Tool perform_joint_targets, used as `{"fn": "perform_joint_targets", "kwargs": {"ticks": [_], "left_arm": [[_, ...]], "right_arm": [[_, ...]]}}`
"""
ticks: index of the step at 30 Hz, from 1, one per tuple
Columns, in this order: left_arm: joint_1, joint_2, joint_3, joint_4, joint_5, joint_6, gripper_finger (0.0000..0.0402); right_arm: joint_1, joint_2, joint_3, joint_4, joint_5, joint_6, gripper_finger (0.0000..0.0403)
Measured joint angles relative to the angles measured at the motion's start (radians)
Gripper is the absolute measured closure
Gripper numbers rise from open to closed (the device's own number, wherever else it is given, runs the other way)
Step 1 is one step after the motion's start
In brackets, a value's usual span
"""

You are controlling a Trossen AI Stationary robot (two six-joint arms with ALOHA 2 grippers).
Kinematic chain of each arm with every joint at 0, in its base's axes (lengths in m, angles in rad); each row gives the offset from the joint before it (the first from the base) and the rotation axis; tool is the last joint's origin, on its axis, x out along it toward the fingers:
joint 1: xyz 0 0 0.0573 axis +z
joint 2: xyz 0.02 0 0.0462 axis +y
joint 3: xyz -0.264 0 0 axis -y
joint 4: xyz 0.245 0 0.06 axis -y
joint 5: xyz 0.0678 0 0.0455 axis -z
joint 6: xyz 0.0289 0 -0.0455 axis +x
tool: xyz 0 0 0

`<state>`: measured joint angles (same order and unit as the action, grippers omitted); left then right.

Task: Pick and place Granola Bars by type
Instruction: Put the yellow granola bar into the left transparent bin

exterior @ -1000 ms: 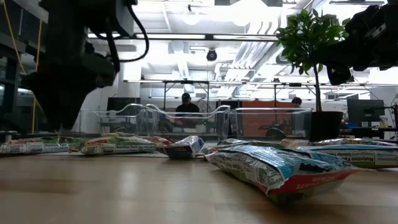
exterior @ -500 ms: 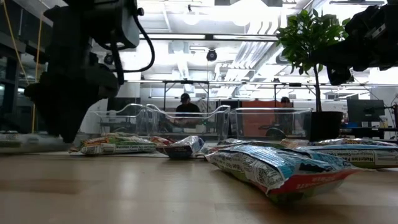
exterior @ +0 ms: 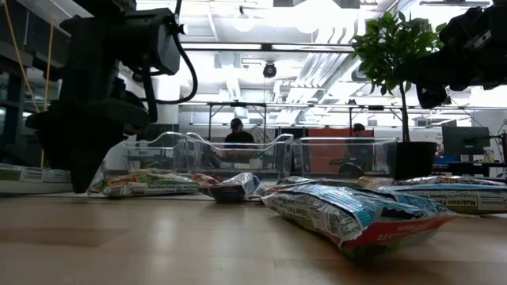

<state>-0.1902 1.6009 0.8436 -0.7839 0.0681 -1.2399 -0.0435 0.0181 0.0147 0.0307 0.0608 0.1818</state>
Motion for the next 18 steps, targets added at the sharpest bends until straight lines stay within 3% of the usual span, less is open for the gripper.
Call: {"fn": "perform_joint_targets", "kwargs": {"ticks": [4,13,18], "left_arm": [[0.000,0.000,0.000,-0.003,-0.013,-0.003,0.0239],[0.000,0.000,0.001,-0.011,-0.013,-0.003,0.0334],[0.000,-0.005,0.043,-0.066,-0.010,0.014,0.0347]], "right_arm": [[0.000,0.000,0.000,0.000,0.000,0.000,0.0402],[0.000,0.000,0.000,0.000,0.000,0.000,0.0402],[0.000,0.000,0.000,0.000,0.000,0.000,0.0402]]}}
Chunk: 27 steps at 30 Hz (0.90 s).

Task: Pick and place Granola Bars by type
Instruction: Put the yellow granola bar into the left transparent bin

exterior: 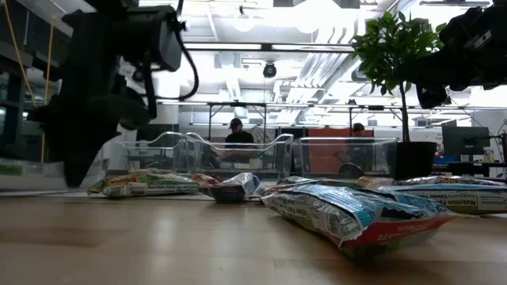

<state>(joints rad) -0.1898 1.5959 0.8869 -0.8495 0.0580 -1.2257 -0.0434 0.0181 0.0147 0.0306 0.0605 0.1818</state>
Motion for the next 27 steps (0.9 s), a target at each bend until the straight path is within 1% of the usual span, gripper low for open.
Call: {"fn": "perform_joint_targets", "kwargs": {"ticks": [3,6,8,10,15,19,21,23,27], "left_arm": [[0.002,-0.022,0.063,-0.073,-0.038,0.028,0.0347],[0.028,-0.044,0.139,-0.175,-0.089,0.064,0.0348],[0.058,-0.066,0.202,-0.243,-0.138,0.094,0.0348],[0.096,-0.086,0.265,-0.318,-0.212,0.125,0.0348],[0.234,-0.104,0.429,-0.504,-0.429,0.253,0.0348],[0.396,-0.102,0.507,-0.545,-0.549,0.399,0.0348],[0.496,-0.102,0.525,-0.509,-0.569,0.486,0.0348],[0.596,-0.102,0.527,-0.454,-0.561,0.576,0.0348],[0.774,-0.095,0.527,-0.360,-0.477,0.726,0.0348]], "right_arm": [[0.000,0.000,0.000,0.000,0.000,0.000,0.0402],[0.000,0.000,0.000,0.000,0.000,0.000,0.0402],[0.000,0.000,0.000,0.001,0.000,0.000,0.0402],[0.000,0.002,0.000,0.000,0.000,0.000,0.0402],[0.000,0.002,0.000,0.000,0.000,0.000,0.0402],[0.000,0.002,0.000,0.001,0.000,0.000,0.0402],[0.000,0.002,0.000,0.003,0.000,0.000,0.0402],[0.000,0.002,0.000,0.003,0.000,0.000,0.0402],[0.000,0.002,0.000,0.004,0.000,0.000,0.0402]]}}
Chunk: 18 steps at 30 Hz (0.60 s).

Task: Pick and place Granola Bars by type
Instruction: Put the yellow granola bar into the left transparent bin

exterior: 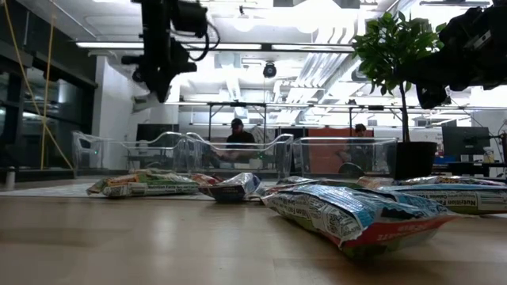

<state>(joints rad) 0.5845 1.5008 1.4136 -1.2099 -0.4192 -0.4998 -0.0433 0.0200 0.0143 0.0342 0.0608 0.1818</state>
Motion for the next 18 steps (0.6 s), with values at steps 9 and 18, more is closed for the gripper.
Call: {"fn": "perform_joint_targets", "kwargs": {"ticks": [9,18], "left_arm": [[0.247,0.089,-0.001,0.097,0.186,0.210,0.0348],[0.327,0.249,-0.002,0.112,0.256,0.323,0.0348]], "right_arm": [[0.000,0.000,0.000,0.009,0.000,0.000,0.0402],[0.000,0.000,0.000,0.046,0.000,0.000,0.0402]]}}
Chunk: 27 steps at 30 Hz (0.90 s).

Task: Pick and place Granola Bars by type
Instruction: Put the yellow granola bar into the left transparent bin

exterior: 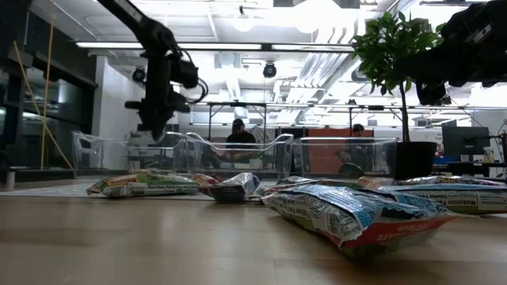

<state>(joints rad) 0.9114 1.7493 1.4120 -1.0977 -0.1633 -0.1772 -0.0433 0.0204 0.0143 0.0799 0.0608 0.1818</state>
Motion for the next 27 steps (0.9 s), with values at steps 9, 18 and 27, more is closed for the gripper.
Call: {"fn": "perform_joint_targets", "kwargs": {"ticks": [9,18,27], "left_arm": [[-0.002,0.079,0.000,0.027,0.148,0.103,0.0274],[-0.001,0.037,0.000,0.001,0.232,0.068,0.0175],[-0.083,-0.202,0.000,-0.031,0.411,0.197,0.0172]], "right_arm": [[0.000,0.000,0.000,-0.006,0.000,0.000,0.0402],[0.000,0.000,0.000,-0.030,0.000,0.000,0.0402],[0.000,0.000,0.000,-0.053,-0.003,0.000,0.0402]]}}
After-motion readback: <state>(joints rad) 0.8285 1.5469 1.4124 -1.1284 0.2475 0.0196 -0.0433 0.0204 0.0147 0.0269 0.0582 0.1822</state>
